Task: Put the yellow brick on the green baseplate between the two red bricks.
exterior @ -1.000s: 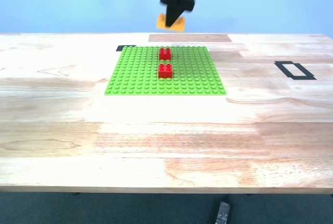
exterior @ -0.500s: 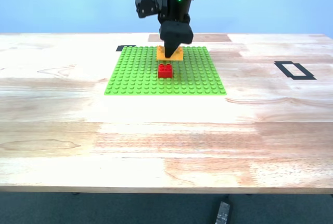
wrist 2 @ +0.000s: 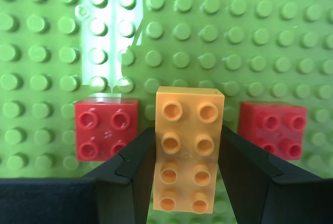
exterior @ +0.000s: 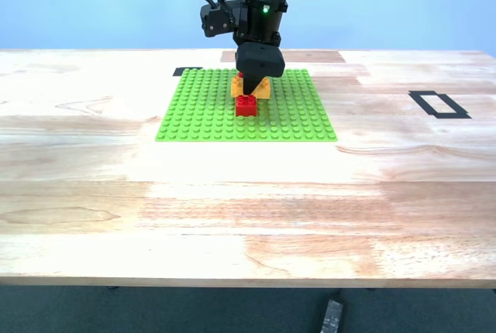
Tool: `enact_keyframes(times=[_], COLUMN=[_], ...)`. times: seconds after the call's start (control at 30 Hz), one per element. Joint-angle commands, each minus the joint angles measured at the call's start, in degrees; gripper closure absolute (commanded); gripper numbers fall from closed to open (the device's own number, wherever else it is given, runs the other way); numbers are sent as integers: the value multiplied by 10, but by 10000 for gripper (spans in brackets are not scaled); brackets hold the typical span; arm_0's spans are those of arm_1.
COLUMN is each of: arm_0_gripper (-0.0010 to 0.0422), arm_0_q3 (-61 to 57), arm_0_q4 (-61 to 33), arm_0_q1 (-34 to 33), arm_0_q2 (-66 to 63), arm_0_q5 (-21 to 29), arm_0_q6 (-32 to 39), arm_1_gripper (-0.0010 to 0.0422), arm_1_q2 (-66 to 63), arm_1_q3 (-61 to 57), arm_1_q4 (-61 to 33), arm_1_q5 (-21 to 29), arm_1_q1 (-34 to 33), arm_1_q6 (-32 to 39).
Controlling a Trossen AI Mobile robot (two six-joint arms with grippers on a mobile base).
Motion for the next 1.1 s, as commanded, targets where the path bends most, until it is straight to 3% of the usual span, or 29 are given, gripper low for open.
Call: enact_keyframes(times=[0.03, 0.5, 1.1], arm_0_gripper=[412, 412, 413], arm_0_q3=[0, 0, 0], arm_0_q4=[0, 1, 5], arm_0_q1=[0, 0, 0], arm_0_q2=[0, 0, 0], arm_0_q5=[0, 0, 0], arm_0_q6=[2, 2, 2], arm_1_gripper=[331, 330, 252], arm_1_q2=[2, 2, 0], arm_1_q3=[0, -1, -31], arm_1_q4=[6, 15, 43], arm_1_q5=[-4, -11, -11], arm_1_q1=[0, 0, 0], arm_1_q6=[0, 11, 17])
